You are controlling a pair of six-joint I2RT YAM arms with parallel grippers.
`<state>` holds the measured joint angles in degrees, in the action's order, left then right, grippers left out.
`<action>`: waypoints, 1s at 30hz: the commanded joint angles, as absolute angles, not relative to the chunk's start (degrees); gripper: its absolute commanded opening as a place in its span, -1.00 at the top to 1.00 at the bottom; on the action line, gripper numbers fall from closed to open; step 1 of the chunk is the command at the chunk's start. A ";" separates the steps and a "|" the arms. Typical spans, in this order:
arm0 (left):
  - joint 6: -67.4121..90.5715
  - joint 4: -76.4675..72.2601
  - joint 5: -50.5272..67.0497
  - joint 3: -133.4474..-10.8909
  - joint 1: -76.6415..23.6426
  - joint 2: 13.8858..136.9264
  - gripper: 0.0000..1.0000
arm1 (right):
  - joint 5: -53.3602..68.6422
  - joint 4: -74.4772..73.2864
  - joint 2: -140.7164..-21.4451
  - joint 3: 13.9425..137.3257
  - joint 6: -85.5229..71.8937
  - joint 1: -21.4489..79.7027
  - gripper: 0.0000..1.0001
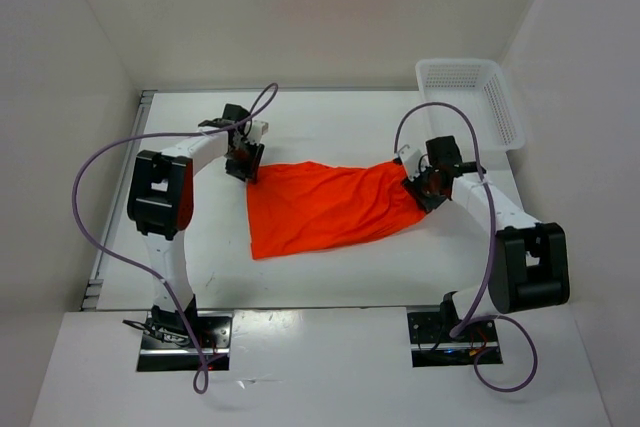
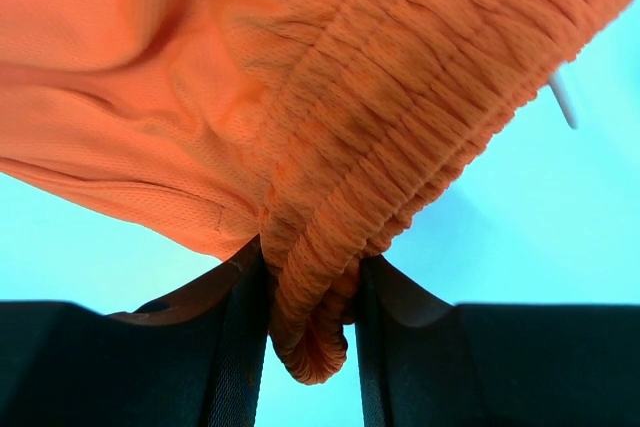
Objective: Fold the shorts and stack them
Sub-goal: Fold the shorts
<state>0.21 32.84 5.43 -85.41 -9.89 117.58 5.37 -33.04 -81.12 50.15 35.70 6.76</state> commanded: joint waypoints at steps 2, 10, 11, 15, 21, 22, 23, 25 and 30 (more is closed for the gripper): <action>0.00 35.77 9.75 -82.27 -9.58 117.85 0.07 | 4.14 -36.21 -79.10 57.91 35.86 9.22 1.00; 0.00 38.67 14.93 -86.30 -9.58 123.22 0.28 | 3.08 -40.42 -81.30 69.07 29.54 15.55 1.00; 0.00 38.67 15.46 -87.44 -9.58 124.09 0.31 | 3.08 -40.95 -82.08 71.61 28.92 16.51 1.00; 0.00 39.20 16.00 -88.94 -10.10 125.24 0.55 | 2.55 -42.36 -84.71 76.98 27.07 20.64 1.00; 0.00 40.25 16.00 -90.88 -10.11 126.30 0.75 | -1.75 -44.99 -89.64 82.71 25.58 30.29 1.00; 0.00 40.25 16.00 -91.49 -10.11 126.30 0.75 | -3.67 -45.00 -90.26 83.31 25.58 31.80 1.00; 0.00 40.25 16.00 -91.49 -10.11 126.30 0.77 | -4.74 -46.31 -90.87 83.32 26.45 33.56 1.00; 0.00 40.25 16.00 -91.49 -10.11 126.30 0.77 | -7.37 -46.84 -92.45 84.02 27.68 38.74 1.00; 0.00 40.78 16.00 -92.02 -10.11 126.30 0.82 | -9.58 -48.86 -96.67 89.71 28.48 48.05 1.00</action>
<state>0.30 38.94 15.77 -92.36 -9.45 122.93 -6.52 -46.96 -95.79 83.07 27.53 44.14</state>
